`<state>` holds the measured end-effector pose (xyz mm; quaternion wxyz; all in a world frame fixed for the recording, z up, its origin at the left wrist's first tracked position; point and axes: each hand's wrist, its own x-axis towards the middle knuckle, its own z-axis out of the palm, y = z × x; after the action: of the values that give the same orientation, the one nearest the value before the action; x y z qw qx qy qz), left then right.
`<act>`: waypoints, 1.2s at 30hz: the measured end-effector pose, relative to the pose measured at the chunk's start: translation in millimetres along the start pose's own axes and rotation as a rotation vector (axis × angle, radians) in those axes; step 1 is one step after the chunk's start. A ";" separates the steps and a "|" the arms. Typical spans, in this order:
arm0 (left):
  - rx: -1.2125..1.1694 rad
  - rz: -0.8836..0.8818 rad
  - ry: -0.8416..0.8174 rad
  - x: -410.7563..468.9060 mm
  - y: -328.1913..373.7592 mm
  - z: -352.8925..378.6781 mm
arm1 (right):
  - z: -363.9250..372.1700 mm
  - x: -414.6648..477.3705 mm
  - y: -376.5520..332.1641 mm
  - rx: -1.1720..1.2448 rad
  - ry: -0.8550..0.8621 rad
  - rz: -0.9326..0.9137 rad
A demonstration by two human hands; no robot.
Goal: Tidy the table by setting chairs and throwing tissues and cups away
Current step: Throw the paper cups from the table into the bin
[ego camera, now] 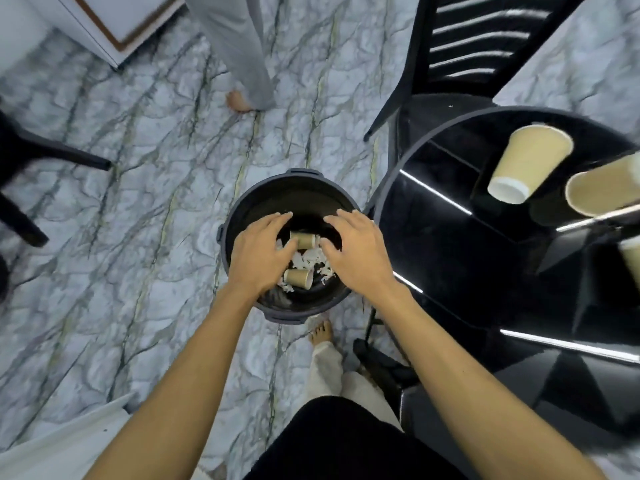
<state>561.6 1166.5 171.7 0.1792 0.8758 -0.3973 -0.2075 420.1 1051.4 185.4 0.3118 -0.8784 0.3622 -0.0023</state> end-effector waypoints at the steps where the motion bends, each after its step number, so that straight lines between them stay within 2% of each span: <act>1: -0.005 0.017 0.003 -2.8 10.8 -2.0 | -8.9 -9.0 4.6 0.001 0.027 0.013; 8: 0.005 0.245 -0.082 -31.6 97.3 16.0 | -56.4 -96.6 63.2 0.045 0.201 0.194; 18: 0.031 0.479 -0.184 -48.5 183.8 57.6 | -83.2 -187.4 135.6 0.084 0.324 0.474; 25: 0.040 0.546 -0.218 -23.1 224.1 69.1 | -102.4 -189.9 162.3 0.113 0.399 0.554; 36: 0.016 0.659 -0.189 50.4 300.6 85.2 | -162.7 -137.9 215.4 0.098 0.497 0.596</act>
<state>361.8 928.6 232.0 0.1923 0.6784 -0.6754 -0.2156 144.2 933.5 228.7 0.2429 -0.6916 0.6653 -0.1418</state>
